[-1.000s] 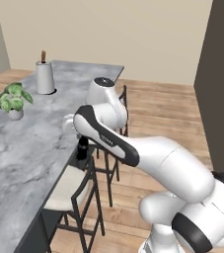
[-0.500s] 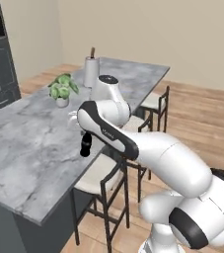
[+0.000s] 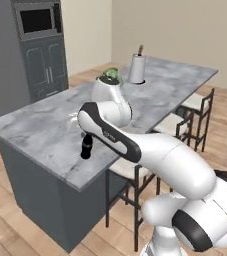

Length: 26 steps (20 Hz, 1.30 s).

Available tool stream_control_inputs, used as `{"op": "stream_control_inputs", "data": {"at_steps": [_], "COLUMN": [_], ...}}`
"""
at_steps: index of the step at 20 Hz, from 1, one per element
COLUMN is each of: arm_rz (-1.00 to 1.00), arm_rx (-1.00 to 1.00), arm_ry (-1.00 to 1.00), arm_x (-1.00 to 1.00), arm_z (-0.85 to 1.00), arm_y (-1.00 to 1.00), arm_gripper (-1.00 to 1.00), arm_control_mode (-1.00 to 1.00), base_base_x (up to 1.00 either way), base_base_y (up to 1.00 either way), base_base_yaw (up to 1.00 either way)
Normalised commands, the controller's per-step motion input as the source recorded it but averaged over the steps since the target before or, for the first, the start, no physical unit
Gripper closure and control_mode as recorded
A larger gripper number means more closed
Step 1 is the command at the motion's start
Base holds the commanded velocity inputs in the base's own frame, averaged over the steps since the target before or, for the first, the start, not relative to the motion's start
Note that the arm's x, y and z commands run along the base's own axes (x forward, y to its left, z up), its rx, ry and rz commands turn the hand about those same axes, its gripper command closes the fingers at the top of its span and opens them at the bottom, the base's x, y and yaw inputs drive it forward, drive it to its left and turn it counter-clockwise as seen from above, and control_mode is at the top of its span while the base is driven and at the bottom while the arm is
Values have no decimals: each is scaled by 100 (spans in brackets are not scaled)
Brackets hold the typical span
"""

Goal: Place the large bottle from the dining counter next to the other large bottle outside the sink, and place the small bottle from the dining counter next to the other small bottle inside the sink.

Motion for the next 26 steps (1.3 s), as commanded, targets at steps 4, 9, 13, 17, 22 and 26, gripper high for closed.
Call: {"op": "stream_control_inputs", "data": {"at_steps": [4, 9, 13, 17, 22, 26], "arm_rz": [0, 0, 0, 0, 0, 0], "arm_rx": [0, 0, 0, 0, 0, 0], "arm_ry": [0, 0, 0, 0, 0, 0], "arm_x": [0, 0, 0, 0, 0, 0], "arm_z": [0, 0, 0, 0, 0, 0], "arm_y": [0, 0, 0, 0, 0, 0], "arm_gripper": [100, 100, 100, 100, 100, 100], "arm_control_mode": [100, 100, 100, 100, 100, 100], "base_base_x": [-26, -3, 18, 36, 41, 42], "base_base_y": [80, 83, 68, 51, 63, 67], "base_base_yaw": [29, 22, 16, 4, 1, 0]}}
